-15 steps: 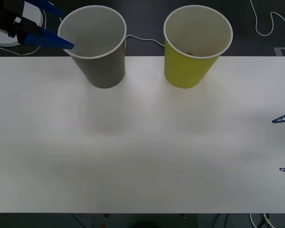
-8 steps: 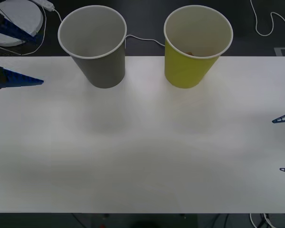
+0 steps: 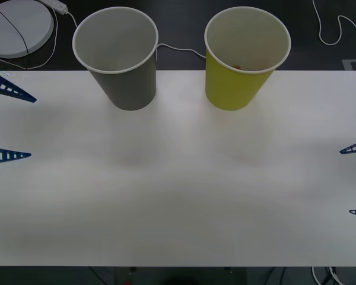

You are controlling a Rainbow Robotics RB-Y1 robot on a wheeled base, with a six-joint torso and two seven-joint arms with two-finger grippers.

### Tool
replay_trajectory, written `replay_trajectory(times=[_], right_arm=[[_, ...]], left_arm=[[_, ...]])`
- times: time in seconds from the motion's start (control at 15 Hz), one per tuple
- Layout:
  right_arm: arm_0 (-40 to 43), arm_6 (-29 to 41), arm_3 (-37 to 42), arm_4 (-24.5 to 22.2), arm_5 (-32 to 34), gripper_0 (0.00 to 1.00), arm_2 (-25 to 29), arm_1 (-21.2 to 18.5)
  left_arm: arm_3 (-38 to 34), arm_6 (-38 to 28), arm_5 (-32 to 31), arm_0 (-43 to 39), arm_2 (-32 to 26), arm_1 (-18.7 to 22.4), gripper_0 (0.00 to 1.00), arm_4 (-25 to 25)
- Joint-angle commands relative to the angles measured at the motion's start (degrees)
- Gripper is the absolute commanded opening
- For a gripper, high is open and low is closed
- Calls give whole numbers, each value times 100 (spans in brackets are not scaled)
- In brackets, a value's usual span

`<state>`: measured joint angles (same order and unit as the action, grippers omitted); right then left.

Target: Put the can into the green bin and the plastic bottle into the gray bin

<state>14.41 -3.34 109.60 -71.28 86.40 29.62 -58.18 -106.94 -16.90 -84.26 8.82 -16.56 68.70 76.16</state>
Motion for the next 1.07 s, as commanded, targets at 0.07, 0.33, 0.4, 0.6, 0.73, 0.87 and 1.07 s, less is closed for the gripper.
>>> replay_trajectory(times=[0.07, 0.33, 0.4, 0.6, 0.73, 0.87, 1.07], right_arm=[[0, 0, 0, 0, 0, 100, 0, 0], [0, 0, 0, 0, 0, 100, 0, 0], [0, 0, 0, 0, 0, 100, 0, 0], [0, 0, 0, 0, 0, 100, 0, 0], [0, 0, 0, 0, 0, 100, 0, 0], [0, 0, 0, 0, 0, 100, 0, 0], [0, 0, 0, 0, 0, 100, 0, 0]], left_arm=[[-178, 371, -169, -407, -348, -384, 100, 171], [-362, 1083, -213, -873, -427, -709, 100, 356], [-371, 1145, -257, -926, -427, -779, 100, 391], [-564, 1206, -248, -1119, -445, -885, 100, 514], [-582, 1206, -248, -1146, -454, -894, 100, 532], [-582, 1197, -248, -1146, -454, -894, 100, 540], [-582, 1206, -248, -1146, -454, -894, 100, 540]])
